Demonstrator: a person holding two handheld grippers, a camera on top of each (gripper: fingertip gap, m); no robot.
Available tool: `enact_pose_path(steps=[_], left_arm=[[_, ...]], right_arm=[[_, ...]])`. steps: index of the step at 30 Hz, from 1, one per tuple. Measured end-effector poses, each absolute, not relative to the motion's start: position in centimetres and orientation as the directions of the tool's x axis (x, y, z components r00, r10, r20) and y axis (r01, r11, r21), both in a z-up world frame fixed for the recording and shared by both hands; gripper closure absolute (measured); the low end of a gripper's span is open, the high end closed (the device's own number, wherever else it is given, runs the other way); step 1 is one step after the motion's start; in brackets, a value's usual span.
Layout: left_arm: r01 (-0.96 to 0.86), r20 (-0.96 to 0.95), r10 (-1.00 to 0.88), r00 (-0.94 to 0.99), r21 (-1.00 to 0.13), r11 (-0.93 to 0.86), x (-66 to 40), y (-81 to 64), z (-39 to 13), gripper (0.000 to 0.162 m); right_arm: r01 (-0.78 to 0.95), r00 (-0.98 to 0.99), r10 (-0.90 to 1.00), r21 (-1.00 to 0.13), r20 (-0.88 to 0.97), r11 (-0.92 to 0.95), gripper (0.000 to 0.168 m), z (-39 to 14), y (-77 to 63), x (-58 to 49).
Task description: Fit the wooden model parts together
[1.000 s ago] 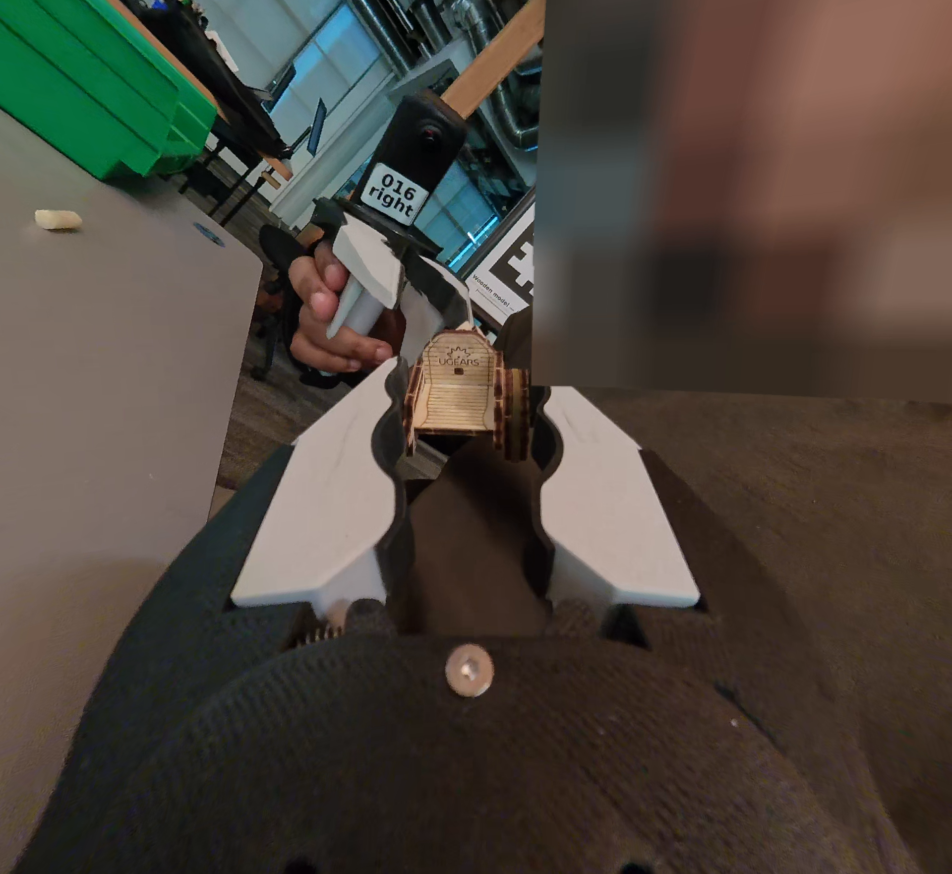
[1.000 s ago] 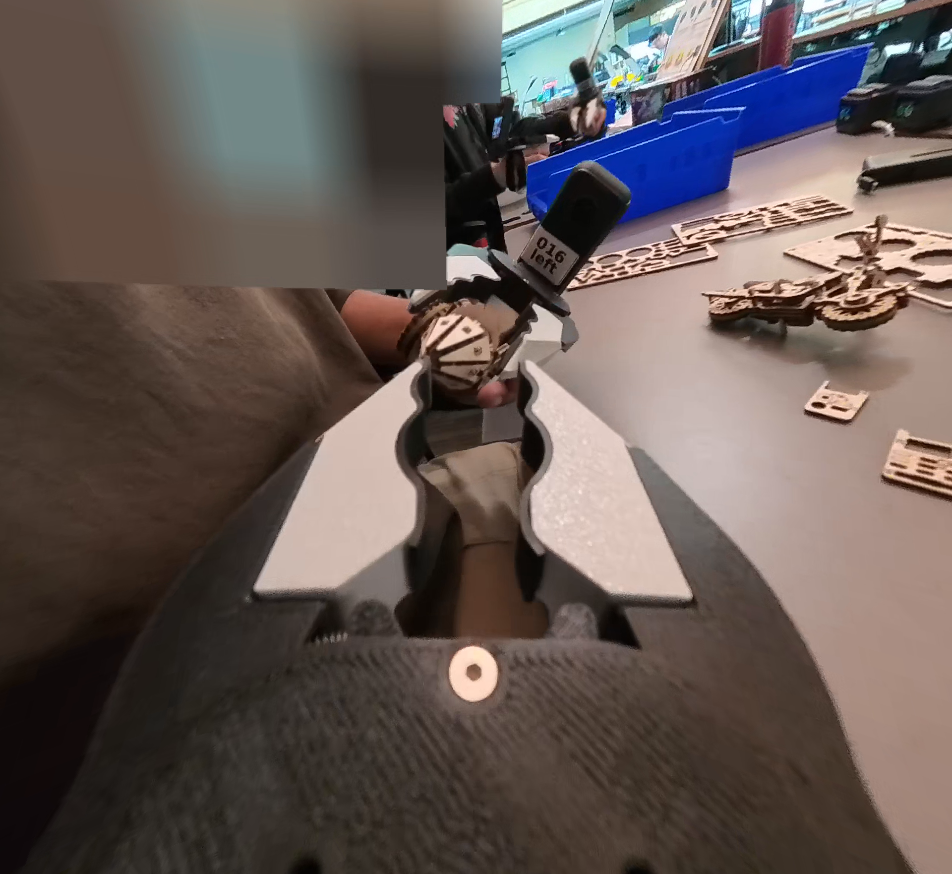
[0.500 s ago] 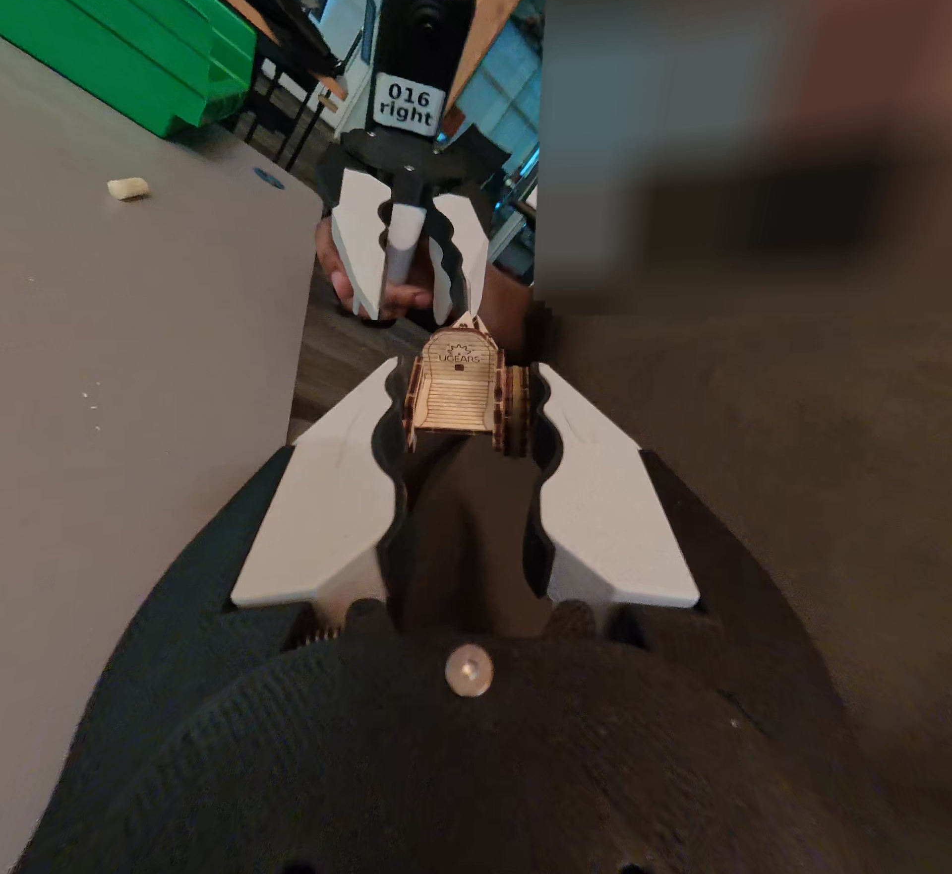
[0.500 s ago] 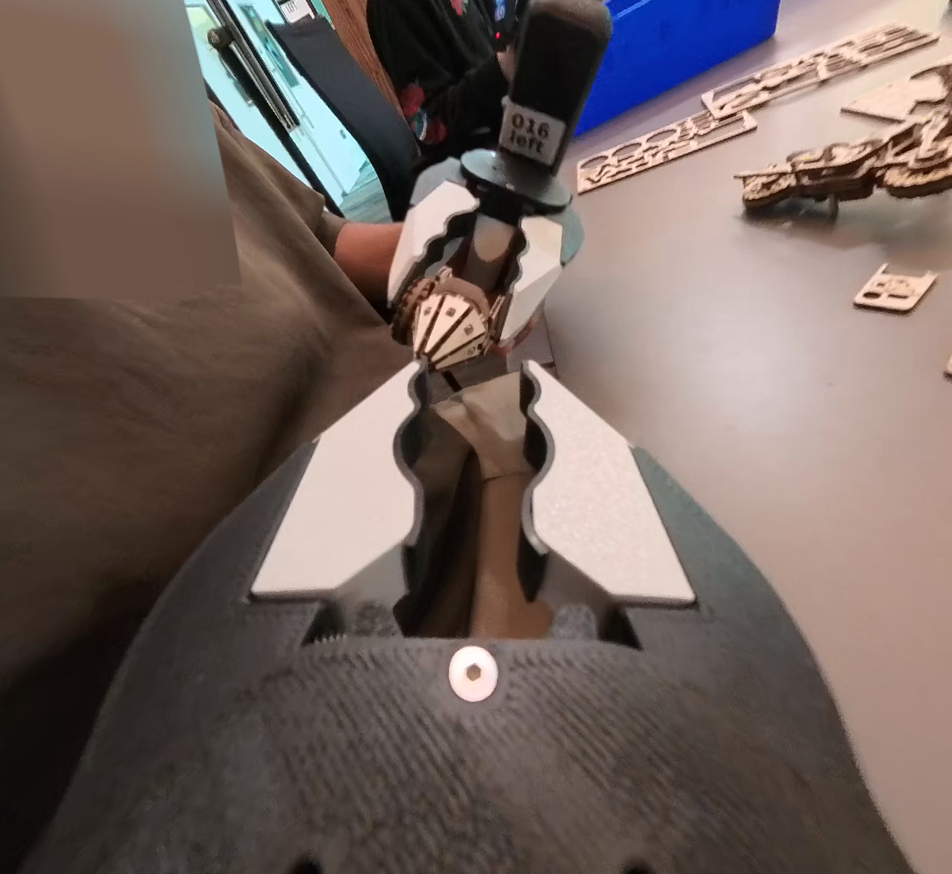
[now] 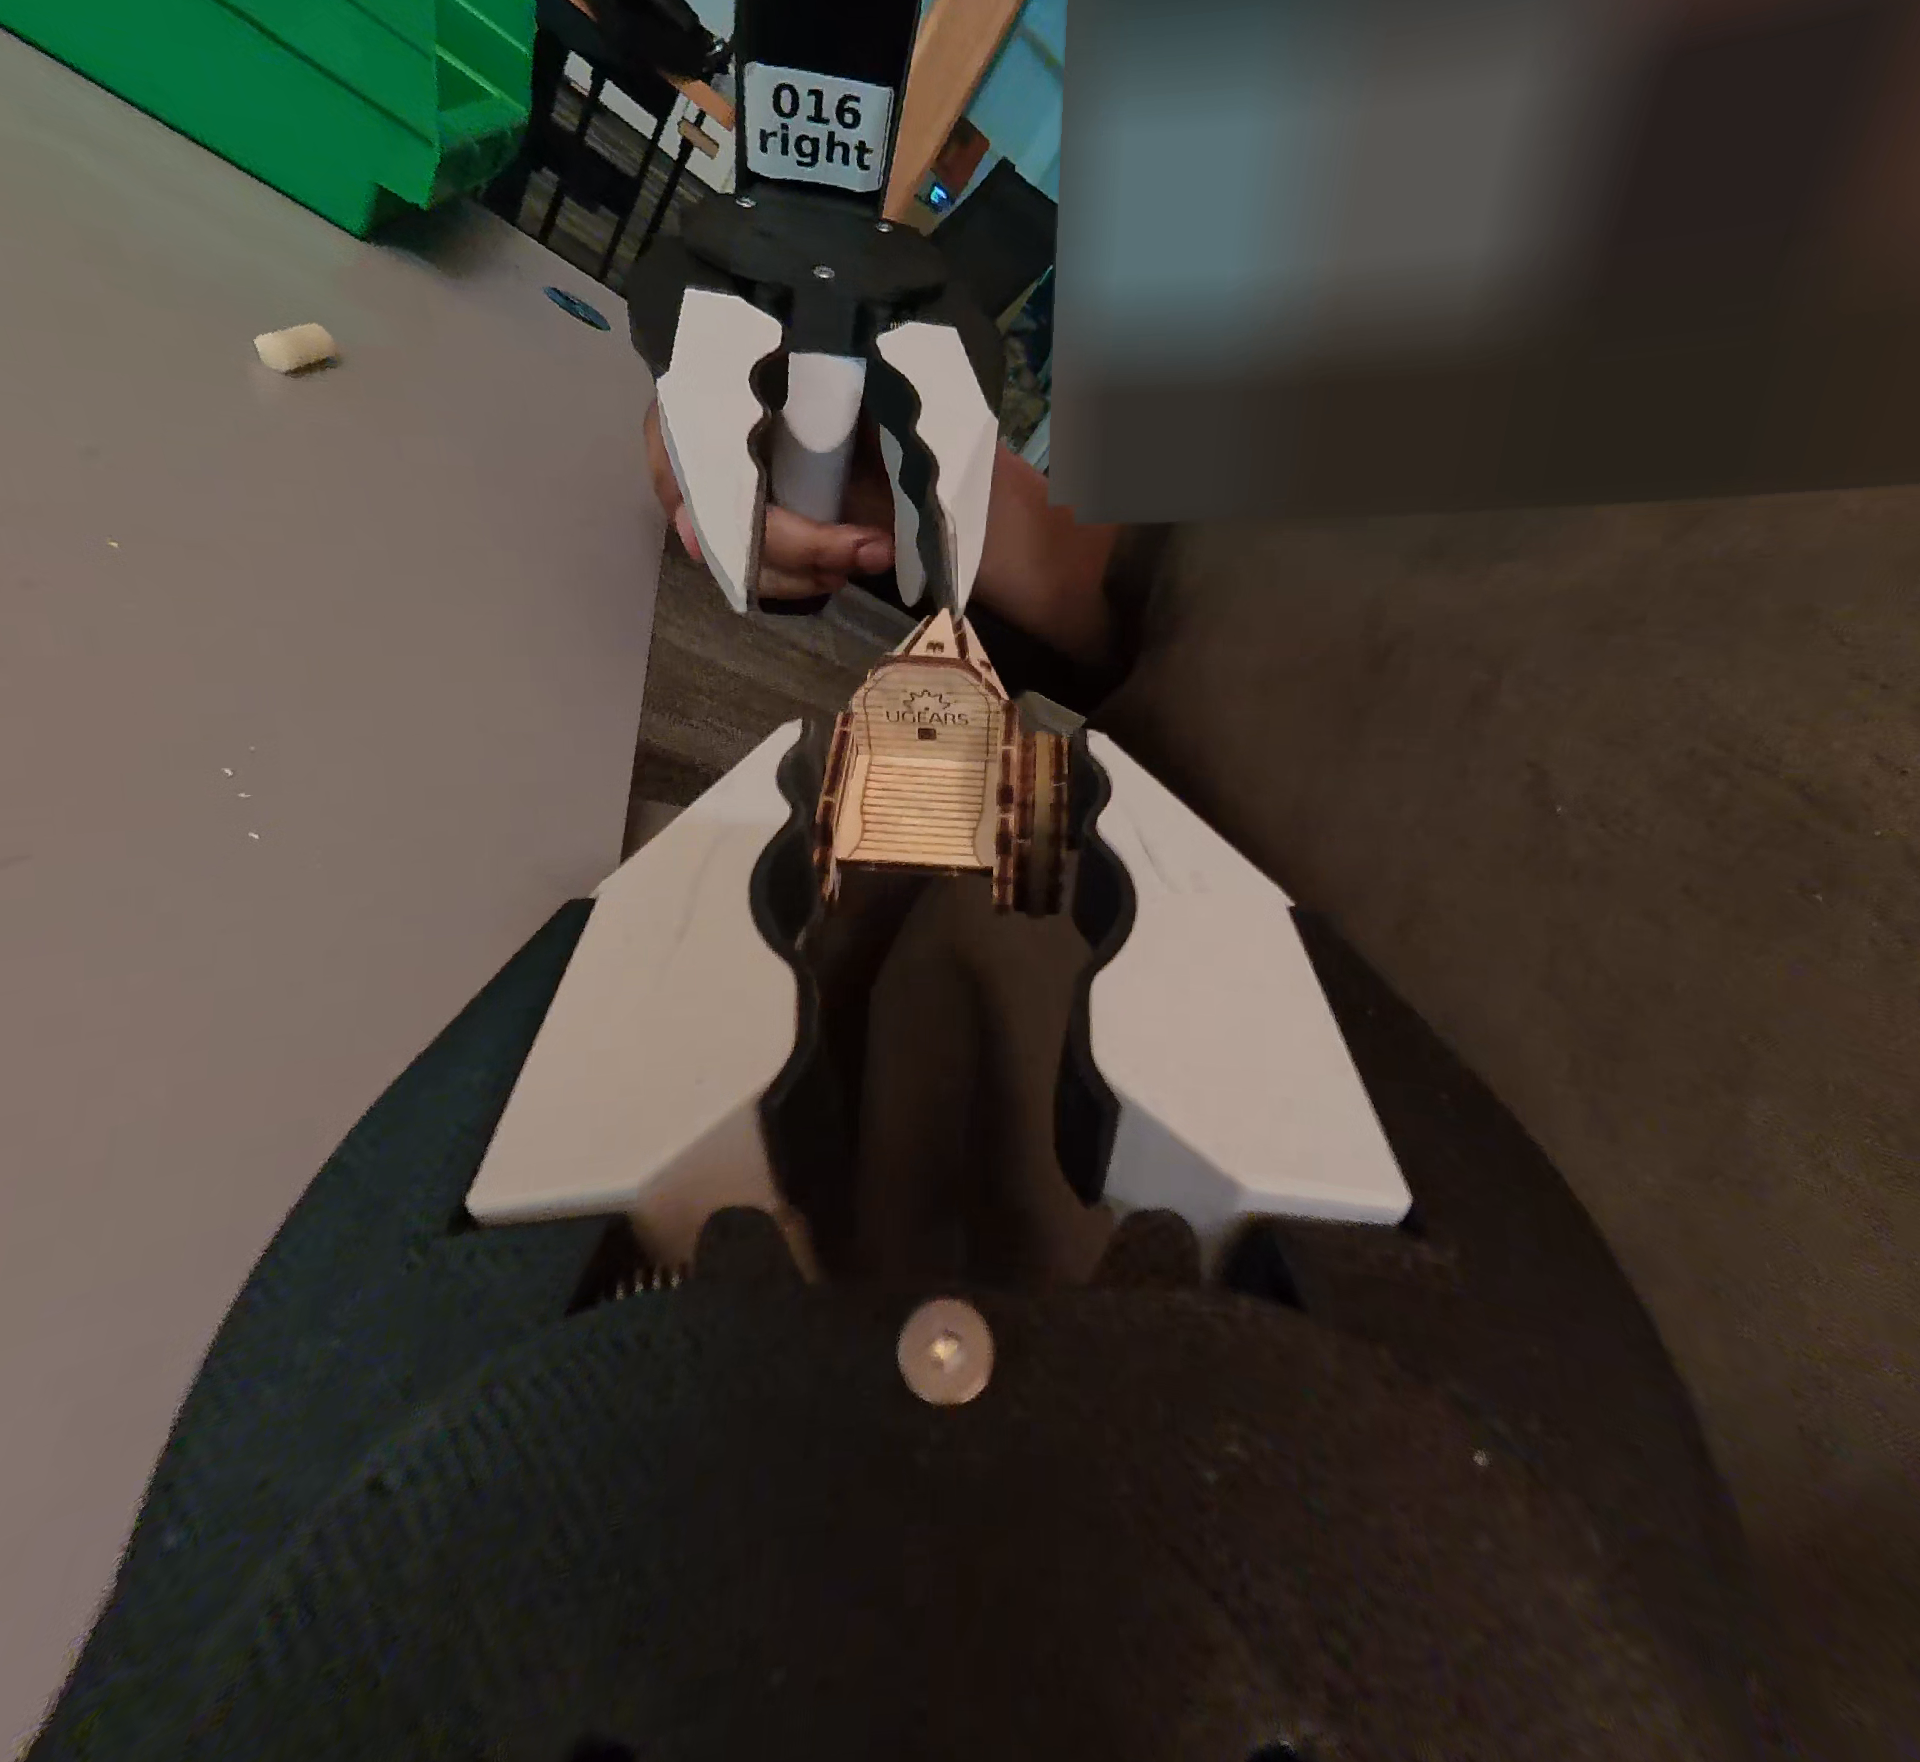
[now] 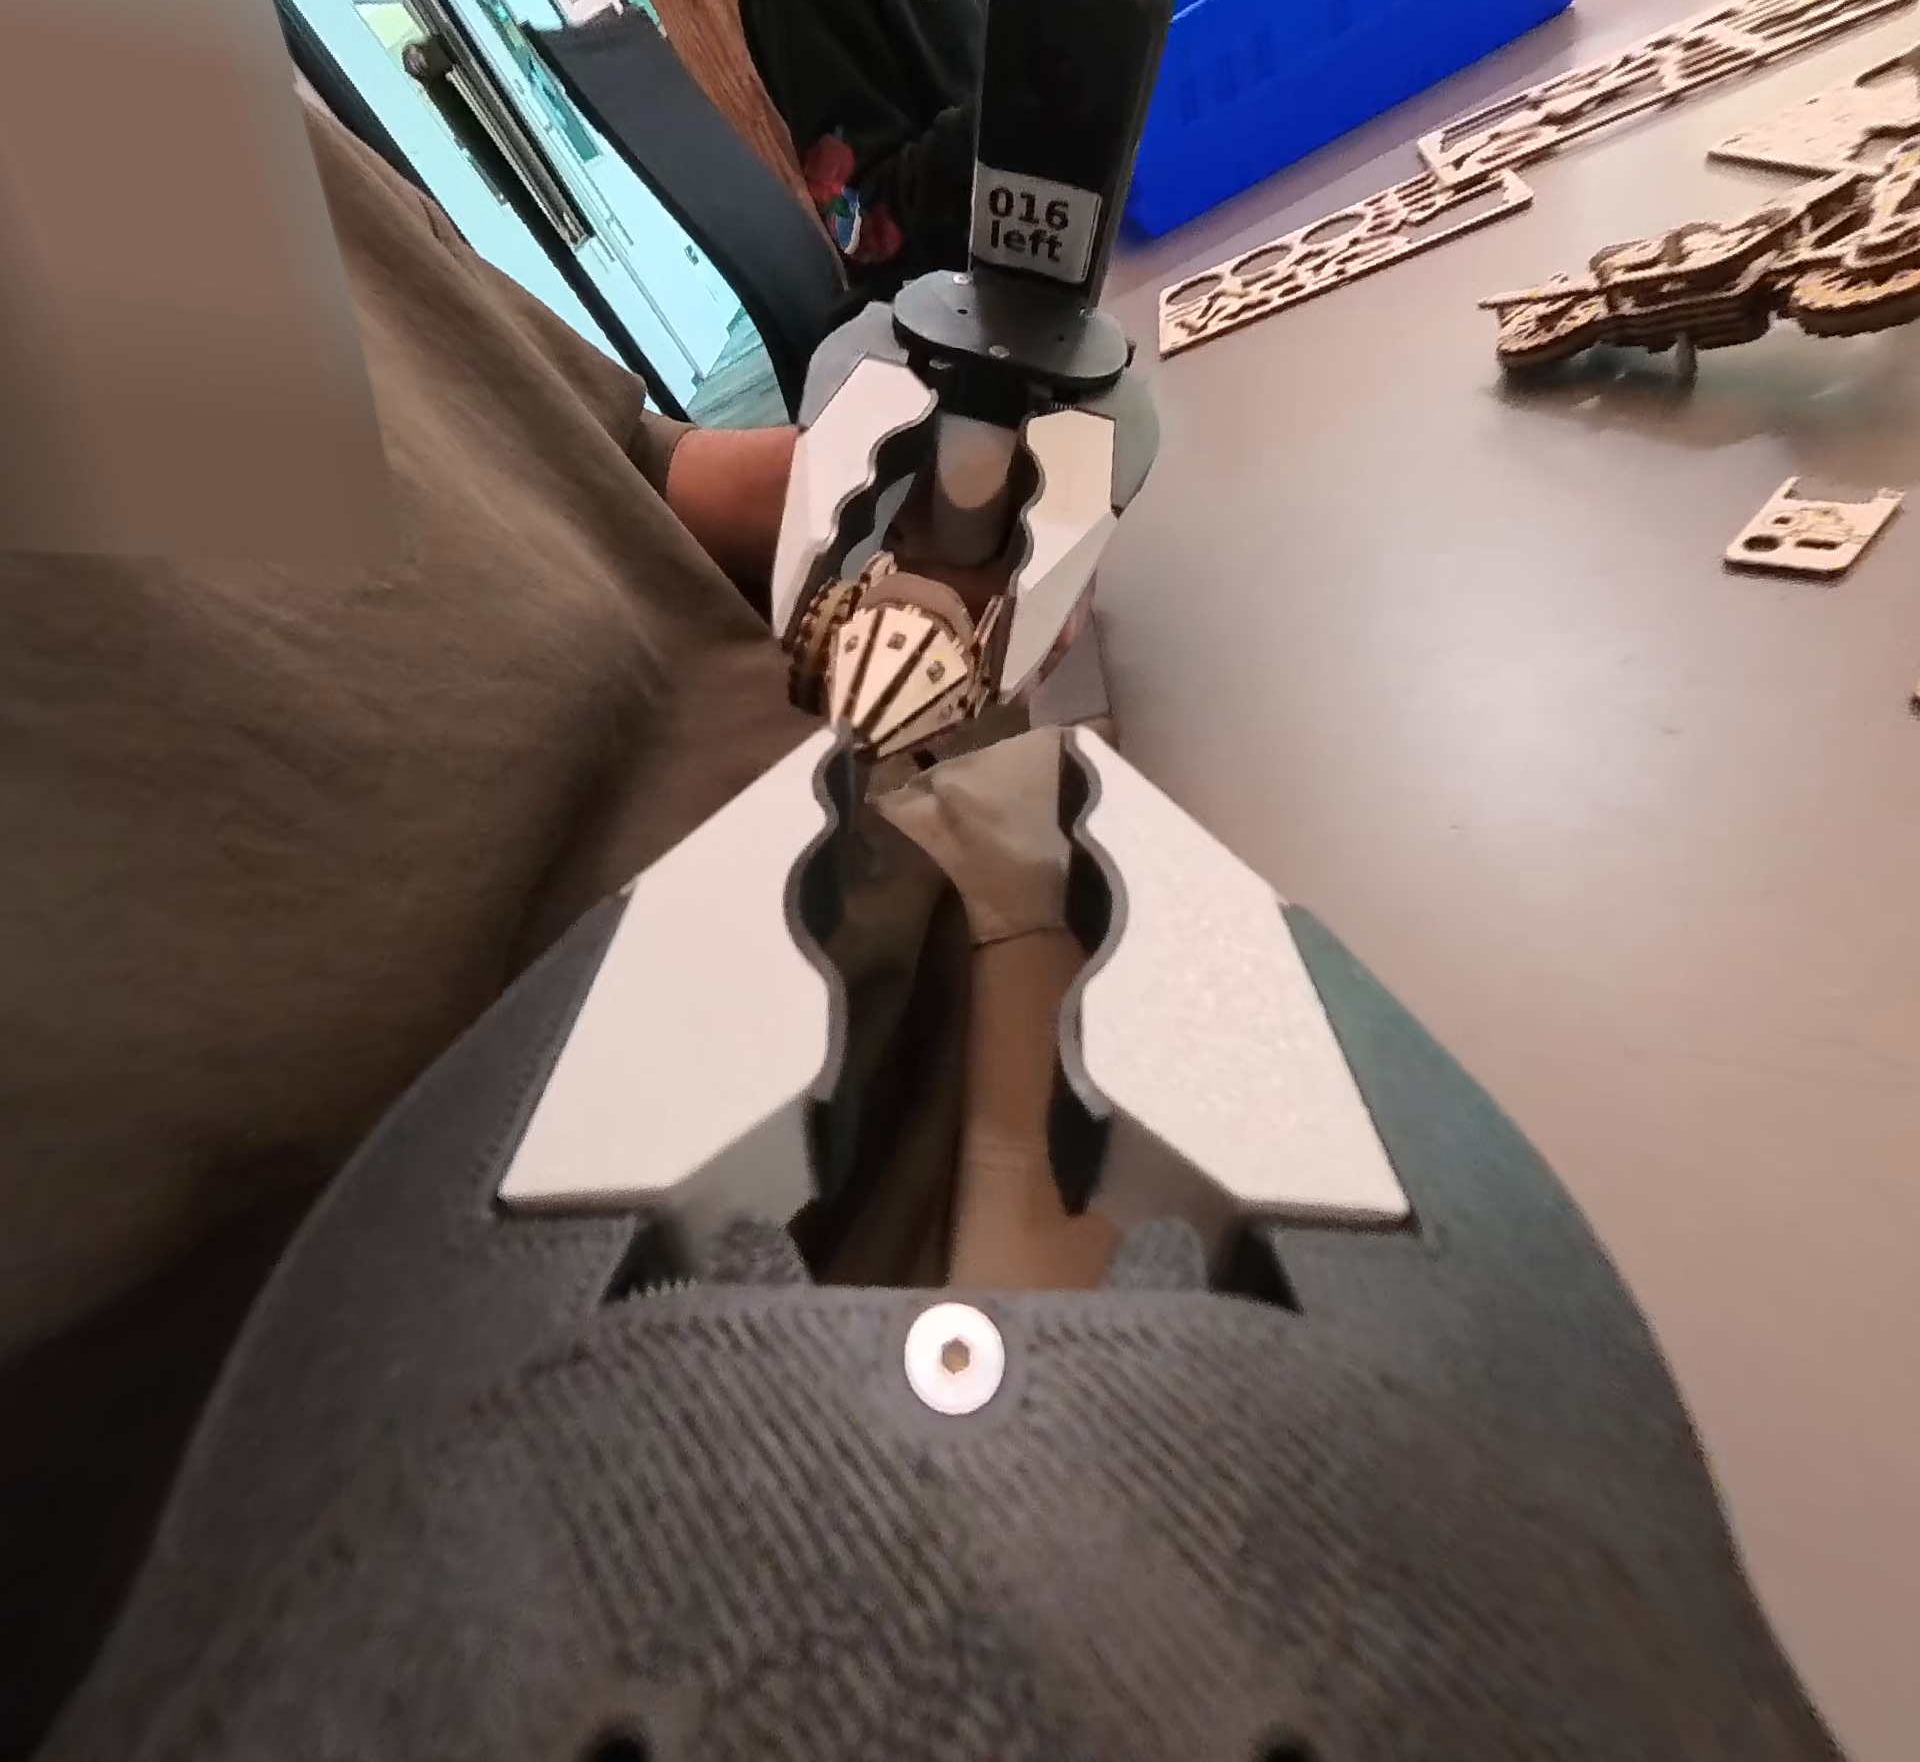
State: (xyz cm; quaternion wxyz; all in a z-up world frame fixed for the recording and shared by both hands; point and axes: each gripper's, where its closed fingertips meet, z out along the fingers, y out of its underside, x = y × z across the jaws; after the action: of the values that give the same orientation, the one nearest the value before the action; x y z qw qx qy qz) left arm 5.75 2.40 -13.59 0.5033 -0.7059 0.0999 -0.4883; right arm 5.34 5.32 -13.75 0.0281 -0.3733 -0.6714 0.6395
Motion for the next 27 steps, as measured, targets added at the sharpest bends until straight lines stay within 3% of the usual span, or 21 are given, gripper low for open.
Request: enact_pose_path(steps=[9, 14, 21, 27], left_arm=[[0.464, 0.613, -0.616, 0.494, -0.786, -0.409, 4.3, 3.1, -12.2, 0.119], [0.573, 0.655, -0.615, 0.439, -0.731, -0.37, 3.2, 3.3, -10.8, 0.119], [0.704, 0.736, -0.603, 0.308, -0.603, -0.376, 2.3, 3.7, -9.9, 0.119], [0.702, 0.75, -0.581, 0.317, -0.597, -0.389, 2.6, 4.1, -10.4, 0.12]], right_arm=[[0.35, -0.692, 0.631, -0.927, -0.352, -0.134, 0.14, -12.4, 7.0, 4.1], [0.177, -0.734, 0.643, -0.975, -0.221, -0.133, 0.146, -9.8, 6.7, 4.6], [-0.008, -0.681, 0.727, -0.993, 0.094, 0.12, 0.143, -9.6, 5.8, 4.7], [-0.045, -0.657, 0.733, -0.98, 0.177, 0.195, 0.142, -9.7, 5.3, 4.7]])
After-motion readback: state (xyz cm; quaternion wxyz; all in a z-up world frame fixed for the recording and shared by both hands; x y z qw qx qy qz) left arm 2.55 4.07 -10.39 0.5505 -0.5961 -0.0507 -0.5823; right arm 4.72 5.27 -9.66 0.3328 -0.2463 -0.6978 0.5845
